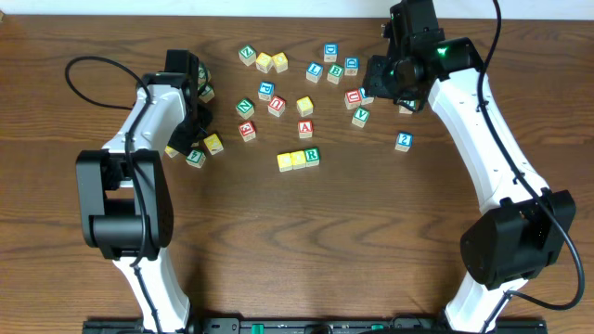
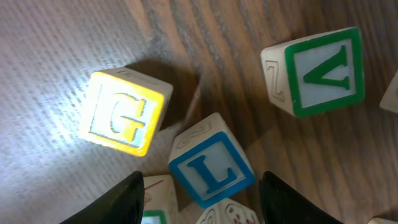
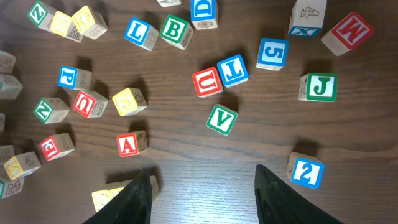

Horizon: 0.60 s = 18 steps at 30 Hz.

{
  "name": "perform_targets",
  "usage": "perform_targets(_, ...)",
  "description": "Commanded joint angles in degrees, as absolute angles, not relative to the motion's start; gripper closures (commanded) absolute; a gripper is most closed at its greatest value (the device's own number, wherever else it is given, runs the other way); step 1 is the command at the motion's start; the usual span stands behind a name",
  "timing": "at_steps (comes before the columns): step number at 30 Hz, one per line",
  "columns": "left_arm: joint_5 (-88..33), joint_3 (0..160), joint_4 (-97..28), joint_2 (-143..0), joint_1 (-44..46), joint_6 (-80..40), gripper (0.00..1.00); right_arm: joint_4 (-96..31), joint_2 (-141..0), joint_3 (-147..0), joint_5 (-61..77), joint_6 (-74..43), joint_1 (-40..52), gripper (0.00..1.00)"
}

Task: Spell out CORL
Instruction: 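Move the left gripper to the blue L block and grasp it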

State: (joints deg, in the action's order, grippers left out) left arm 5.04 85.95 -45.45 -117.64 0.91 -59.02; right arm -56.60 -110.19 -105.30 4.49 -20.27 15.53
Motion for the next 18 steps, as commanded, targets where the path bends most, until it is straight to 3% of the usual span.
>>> perform_targets(1,5.65,85.6,-44.18,-117.82,0.56,-60.31,0.41,-56.84,-110.17,-106.15,4.4,-19.2,15.81,0.52)
perform_targets(18,5.98,85.6,-40.56,-120.88,0.56,-60.31,0.44,-58.06,-110.19,-106.15,3.33,-18.98,15.86,0.5)
